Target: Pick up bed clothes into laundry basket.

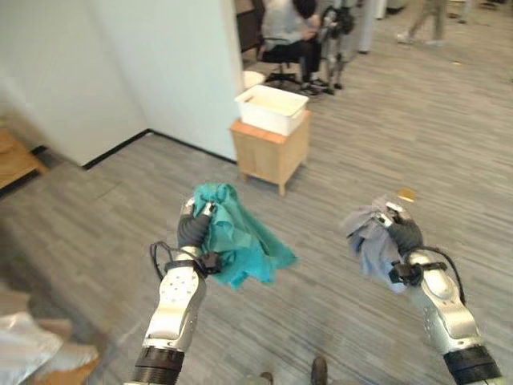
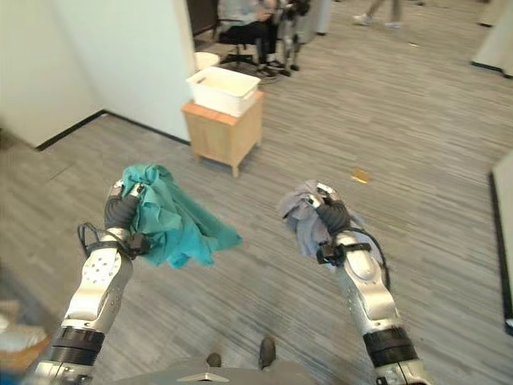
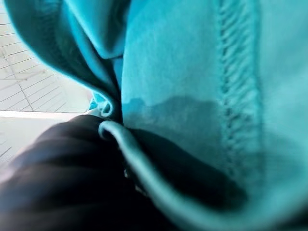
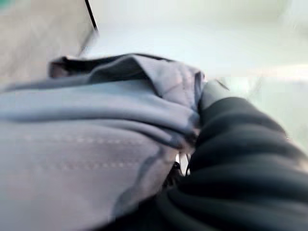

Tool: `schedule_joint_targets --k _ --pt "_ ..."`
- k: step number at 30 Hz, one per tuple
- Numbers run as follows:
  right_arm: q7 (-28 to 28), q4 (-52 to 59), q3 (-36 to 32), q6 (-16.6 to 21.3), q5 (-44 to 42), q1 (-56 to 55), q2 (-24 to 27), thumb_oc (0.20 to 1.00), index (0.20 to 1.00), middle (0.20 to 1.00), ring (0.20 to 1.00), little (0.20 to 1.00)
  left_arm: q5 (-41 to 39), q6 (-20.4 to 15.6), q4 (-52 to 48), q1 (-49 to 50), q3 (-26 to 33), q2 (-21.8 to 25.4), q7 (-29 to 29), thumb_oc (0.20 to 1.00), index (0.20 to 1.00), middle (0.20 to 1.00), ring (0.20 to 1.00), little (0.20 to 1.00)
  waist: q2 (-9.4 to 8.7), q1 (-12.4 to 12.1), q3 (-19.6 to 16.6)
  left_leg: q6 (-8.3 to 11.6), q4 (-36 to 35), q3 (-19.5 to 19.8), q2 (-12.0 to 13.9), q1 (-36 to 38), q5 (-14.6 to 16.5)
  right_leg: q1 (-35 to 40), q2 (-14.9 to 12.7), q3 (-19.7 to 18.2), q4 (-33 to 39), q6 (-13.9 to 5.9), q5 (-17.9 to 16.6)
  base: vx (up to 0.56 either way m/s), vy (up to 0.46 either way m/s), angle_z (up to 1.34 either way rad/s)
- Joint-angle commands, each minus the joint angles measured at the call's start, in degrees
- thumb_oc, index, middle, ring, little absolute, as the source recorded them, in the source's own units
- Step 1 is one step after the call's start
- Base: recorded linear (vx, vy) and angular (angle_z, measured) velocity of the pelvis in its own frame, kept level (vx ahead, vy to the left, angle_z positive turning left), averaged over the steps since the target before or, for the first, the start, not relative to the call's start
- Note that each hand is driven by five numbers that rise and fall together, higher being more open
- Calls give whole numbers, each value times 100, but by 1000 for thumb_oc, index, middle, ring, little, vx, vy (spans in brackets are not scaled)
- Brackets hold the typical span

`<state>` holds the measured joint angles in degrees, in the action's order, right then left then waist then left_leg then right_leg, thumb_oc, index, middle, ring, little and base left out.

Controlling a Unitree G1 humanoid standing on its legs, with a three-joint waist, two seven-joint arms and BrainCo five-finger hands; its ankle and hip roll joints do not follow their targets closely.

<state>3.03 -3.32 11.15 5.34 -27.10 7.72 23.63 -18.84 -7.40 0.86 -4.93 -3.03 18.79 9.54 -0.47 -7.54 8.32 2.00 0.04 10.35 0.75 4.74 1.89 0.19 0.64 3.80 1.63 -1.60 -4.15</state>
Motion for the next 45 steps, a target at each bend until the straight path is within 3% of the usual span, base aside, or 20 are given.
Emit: schedule_joint_targets --k 1,4,5,7,8,10,16,19,21,25,27,28,30,34,45 --pt "59 322 5 266 -104 280 -89 200 200 200 200 200 210 -207 -210 -413 -84 363 -84 200 200 200 200 200 -216 23 -290 -129 156 -97 -421 -394 -453 513 -293 -17 -391 -271 601 -5 -12 26" --pt "64 354 33 246 -97 261 -121 200 200 200 200 200 148 -186 -194 -368 -90 327 -101 200 200 200 200 200 -233 32 -284 -142 134 -93 -417 -355 -434 560 -291 -9 -347 -273 592 6 4 13" --pt "-676 532 -2531 608 -33 -1759 -314 200 200 200 200 200 -208 -419 -236 395 1331 806 46 200 200 200 200 200 -143 1457 514 -25 -191 -2099 545 -67 -22 -1017 -578 -399 -1579 -729 209 0 0 0" --pt "-660 539 -2526 576 -29 -1796 -341 200 200 200 200 200 -222 -425 -282 486 1401 797 21 200 200 200 200 200 -165 1435 464 -27 -257 -2151 501 -29 -29 -963 -606 -275 -1418 -717 213 -21 22 36" --pt "-663 450 -2535 565 -46 -1815 -343 200 200 200 200 200 -231 -431 -335 567 1470 710 5 200 200 200 200 200 -203 1375 341 -24 -289 -2164 420 -21 -9 -717 -671 -220 -994 -728 239 -3 10 24" --pt "-738 309 -2481 580 -46 -1731 -270 200 200 200 200 200 -223 -448 -352 683 1526 583 54 200 200 200 200 200 -229 1297 241 -23 -292 -2198 392 28 -18 -614 -617 -332 -793 -727 201 -20 11 -33" --pt "-741 385 -2506 555 -71 -1651 -227 200 200 200 200 200 -194 -303 -220 724 1257 552 -44 200 200 200 200 200 -194 1231 203 -108 -216 -2092 364 120 35 -587 -599 -296 -1174 -692 379 -6 6 -25" --pt "-696 241 -2428 537 -23 -1608 -225 200 200 200 200 200 -276 -401 -227 480 1193 632 -83 200 200 200 200 200 -142 1351 206 -97 -203 -1803 385 67 -8 -626 -348 -927 -1451 -702 570 -14 -75 22" --pt "-648 188 -2287 531 -38 -1594 -229 200 200 200 200 200 -254 -448 -243 464 1253 643 -13 200 200 200 200 200 -157 1183 179 -31 -214 -1810 430 55 -56 -534 -493 -691 -1245 -618 525 -26 -202 43" --pt "-615 6 -2257 536 -77 -1516 -51 200 200 200 200 200 -397 -476 -339 586 1416 501 -14 200 200 200 200 200 -224 1039 164 205 107 -1555 627 -193 -205 -192 -420 -421 -792 -417 583 -29 -235 37" --pt "-664 65 -2414 594 -141 -1463 120 200 200 200 200 200 -474 -471 -263 551 1378 405 27 200 200 200 200 200 -294 1041 242 280 506 -1757 714 -473 -266 -66 -488 -153 -696 -345 574 -110 -183 51" --pt "-709 79 -2506 622 -159 -1460 173 200 200 200 200 200 -493 -468 -230 548 1343 370 37 200 200 200 200 200 -313 1123 257 291 647 -2056 768 -588 -298 -1 -531 22 -640 -329 559 -110 -93 57" --pt "-801 123 -2592 654 -177 -1425 158 200 200 200 200 200 -551 -468 -171 599 1303 290 35 200 200 200 200 200 -295 1160 221 263 660 -2431 690 -715 -332 110 -542 212 -515 -328 554 -56 -53 92" --pt "-790 181 -2621 644 -70 -1447 170 200 200 200 200 200 -458 -462 -100 810 1424 308 75 200 200 200 200 200 -206 1108 123 113 378 -2074 325 -669 -269 50 -434 147 -554 -322 562 10 2 36" --pt "-857 124 -2568 627 61 -1205 51 200 200 200 200 200 -234 -450 -111 918 1706 479 257 200 200 200 200 200 -162 1046 70 -126 12 -2082 221 -304 -100 1 -494 -134 -642 -410 613 65 65 -13"
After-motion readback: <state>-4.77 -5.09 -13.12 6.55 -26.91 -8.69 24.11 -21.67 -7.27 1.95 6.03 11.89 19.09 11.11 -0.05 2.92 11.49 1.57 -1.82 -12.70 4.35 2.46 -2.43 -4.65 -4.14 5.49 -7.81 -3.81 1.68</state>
